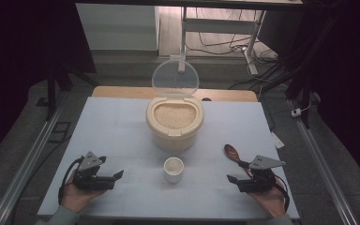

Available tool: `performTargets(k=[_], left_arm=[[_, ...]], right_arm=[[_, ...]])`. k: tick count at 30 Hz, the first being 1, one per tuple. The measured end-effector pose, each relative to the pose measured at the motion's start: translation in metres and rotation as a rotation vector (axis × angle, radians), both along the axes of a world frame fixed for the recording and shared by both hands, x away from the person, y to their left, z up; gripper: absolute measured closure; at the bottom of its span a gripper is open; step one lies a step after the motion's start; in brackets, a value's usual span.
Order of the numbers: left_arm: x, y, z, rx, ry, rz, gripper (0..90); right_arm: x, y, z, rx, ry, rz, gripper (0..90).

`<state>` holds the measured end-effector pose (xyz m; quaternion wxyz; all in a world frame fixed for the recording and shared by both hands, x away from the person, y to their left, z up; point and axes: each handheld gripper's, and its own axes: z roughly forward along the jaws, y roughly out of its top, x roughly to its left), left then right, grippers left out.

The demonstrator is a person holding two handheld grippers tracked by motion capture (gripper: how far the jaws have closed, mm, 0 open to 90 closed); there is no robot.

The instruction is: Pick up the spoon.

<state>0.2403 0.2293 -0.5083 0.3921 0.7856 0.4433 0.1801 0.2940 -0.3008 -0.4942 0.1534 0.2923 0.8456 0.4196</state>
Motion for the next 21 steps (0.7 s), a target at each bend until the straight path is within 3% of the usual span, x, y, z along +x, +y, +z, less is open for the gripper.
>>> performTargets(k=[21], left_arm=[[-0.0018,0.0015,0.0009,-0.007,-0.008,-0.008,13.5]], right_arm=[[-0.0001,0.0018,0.0033,-0.023,0.015,-0.013,30.7]])
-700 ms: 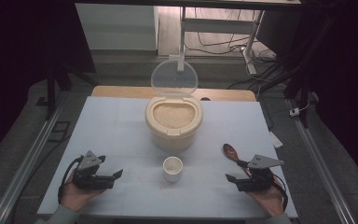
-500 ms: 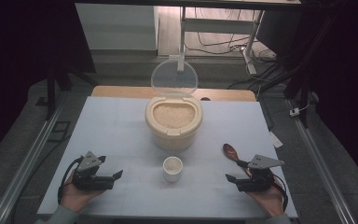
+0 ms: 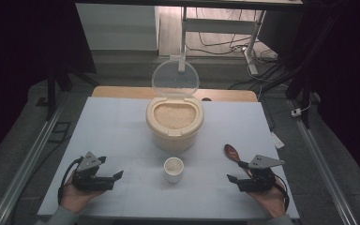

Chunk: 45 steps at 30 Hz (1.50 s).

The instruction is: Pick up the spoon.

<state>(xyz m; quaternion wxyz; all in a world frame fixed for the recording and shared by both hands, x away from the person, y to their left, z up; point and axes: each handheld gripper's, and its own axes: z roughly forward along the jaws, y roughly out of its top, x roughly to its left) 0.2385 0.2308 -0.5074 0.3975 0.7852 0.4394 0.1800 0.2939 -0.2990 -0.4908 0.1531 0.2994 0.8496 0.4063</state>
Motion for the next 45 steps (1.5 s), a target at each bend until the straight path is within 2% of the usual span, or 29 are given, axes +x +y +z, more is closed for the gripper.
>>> performTargets(k=[4,8,13,14,17,20,21,26,27,29,31,34,37,38,39,45], left_arm=[[0.000,0.001,0.000,0.003,0.004,0.002,13.4],[0.001,0.002,0.000,0.000,0.003,0.007,13.4],[0.002,0.000,-0.002,0.008,0.014,0.005,13.4],[0.001,0.000,-0.002,0.009,0.014,0.005,13.4],[0.001,-0.001,-0.001,0.012,0.013,0.002,13.3],[0.002,-0.001,-0.002,0.011,0.014,0.002,13.2],[0.002,0.000,-0.002,0.012,0.019,0.001,13.2],[0.003,-0.001,-0.003,0.013,0.025,-0.003,13.1],[0.004,-0.001,-0.003,0.015,0.027,-0.006,13.0],[0.004,-0.001,-0.004,0.015,0.029,-0.008,12.9],[0.004,-0.001,-0.004,0.015,0.029,-0.012,12.9],[0.003,-0.002,-0.004,0.014,0.029,-0.014,12.9],[0.004,-0.002,-0.005,0.016,0.029,-0.013,12.8],[0.004,-0.002,-0.005,0.017,0.030,-0.013,12.8],[0.004,-0.002,-0.005,0.016,0.031,-0.012,12.8],[0.005,-0.001,-0.007,0.021,0.038,-0.008,12.8]], right_arm=[[0.000,0.000,0.013,-0.009,-0.012,-0.020,31.1],[0.002,0.004,0.023,-0.036,0.036,-0.072,32.0],[0.002,0.008,0.029,-0.073,0.047,-0.089,32.3],[0.004,0.008,0.032,-0.101,0.061,-0.114,32.3],[0.009,0.006,0.035,-0.137,0.111,-0.163,32.1],[0.012,0.005,0.038,-0.155,0.121,-0.183,32.3],[0.016,0.005,0.042,-0.183,0.146,-0.198,32.3],[0.024,0.004,0.049,-0.215,0.174,-0.223,32.9],[0.030,0.005,0.050,-0.243,0.214,-0.236,33.0],[0.037,0.005,0.050,-0.274,0.270,-0.265,32.9],[0.041,0.004,0.050,-0.286,0.302,-0.270,33.5],[0.043,0.001,0.048,-0.293,0.303,-0.267,35.5],[0.043,-0.006,0.043,-0.313,0.343,-0.254,36.0],[0.043,-0.006,0.043,-0.313,0.343,-0.254,36.0],[0.044,-0.010,0.039,-0.320,0.366,-0.254,36.5],[0.050,-0.014,0.026,-0.344,0.403,-0.238,39.6]])
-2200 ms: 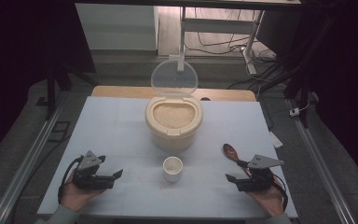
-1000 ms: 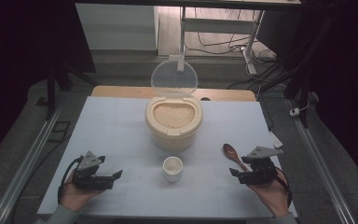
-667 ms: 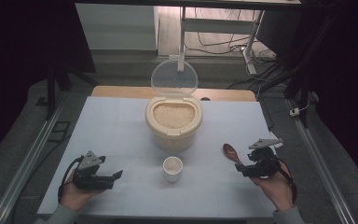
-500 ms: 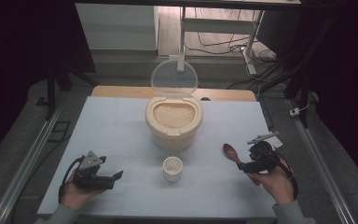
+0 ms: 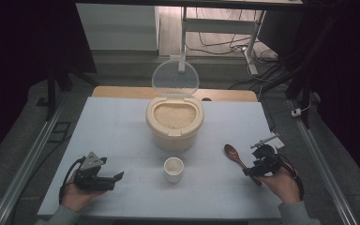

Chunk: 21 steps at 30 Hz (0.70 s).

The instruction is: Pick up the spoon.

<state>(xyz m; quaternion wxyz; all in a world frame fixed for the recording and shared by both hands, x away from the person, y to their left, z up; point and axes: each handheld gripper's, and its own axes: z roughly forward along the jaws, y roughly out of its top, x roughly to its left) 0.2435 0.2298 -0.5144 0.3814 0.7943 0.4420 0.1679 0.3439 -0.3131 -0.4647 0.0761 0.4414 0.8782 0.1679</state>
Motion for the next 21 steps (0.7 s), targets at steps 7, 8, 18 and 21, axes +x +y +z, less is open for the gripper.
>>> performTargets(k=[7,8,18,21], left_arm=[[0.000,0.001,-0.002,-0.002,0.009,-0.002,12.8],[0.000,0.001,-0.002,0.000,0.010,-0.004,12.8],[0.001,0.000,-0.004,0.007,0.015,-0.008,12.6],[0.001,0.000,-0.004,0.009,0.015,-0.007,12.6]], right_arm=[[0.004,-0.002,-0.013,-0.018,0.023,-0.002,41.8],[0.005,-0.002,-0.014,-0.022,0.025,0.000,42.4],[0.006,0.000,-0.019,-0.047,0.032,0.009,56.7],[0.007,0.001,-0.020,-0.047,0.026,0.010,61.4]])
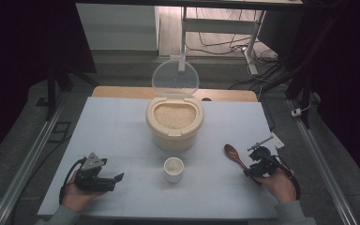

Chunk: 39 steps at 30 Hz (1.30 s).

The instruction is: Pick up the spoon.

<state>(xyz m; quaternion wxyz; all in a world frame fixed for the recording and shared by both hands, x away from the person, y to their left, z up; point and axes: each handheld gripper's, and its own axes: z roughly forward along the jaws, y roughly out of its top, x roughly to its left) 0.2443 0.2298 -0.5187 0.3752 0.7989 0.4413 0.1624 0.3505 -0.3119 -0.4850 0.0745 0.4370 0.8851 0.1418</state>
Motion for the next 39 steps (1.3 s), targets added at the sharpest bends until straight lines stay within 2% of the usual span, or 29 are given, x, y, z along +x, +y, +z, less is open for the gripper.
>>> performTargets(k=[3,9,13,23,31,34,39], left_arm=[[0.000,0.000,0.000,0.001,0.000,0.001,12.5],[0.000,0.001,-0.001,0.004,0.000,0.001,12.5],[0.000,0.000,-0.001,0.009,0.003,0.001,12.5],[0.000,0.001,-0.003,0.015,0.007,0.002,12.5],[0.001,0.001,-0.004,0.019,0.010,0.005,12.5],[0.001,0.001,-0.004,0.022,0.009,0.005,12.5],[0.002,0.002,-0.005,0.024,0.011,0.008,12.5]], right_arm=[[0.001,0.003,-0.002,-0.026,0.020,0.019,65.1],[0.001,0.006,-0.003,-0.050,0.006,0.023,68.9],[0.000,0.011,-0.003,-0.076,0.004,0.054,77.6],[0.000,0.010,-0.003,-0.070,-0.009,0.071,79.5],[-0.001,0.004,0.003,-0.029,-0.036,0.060,79.6],[-0.003,-0.002,0.010,0.023,-0.056,0.053,79.6],[-0.003,-0.006,0.014,0.062,-0.067,0.043,79.7]])
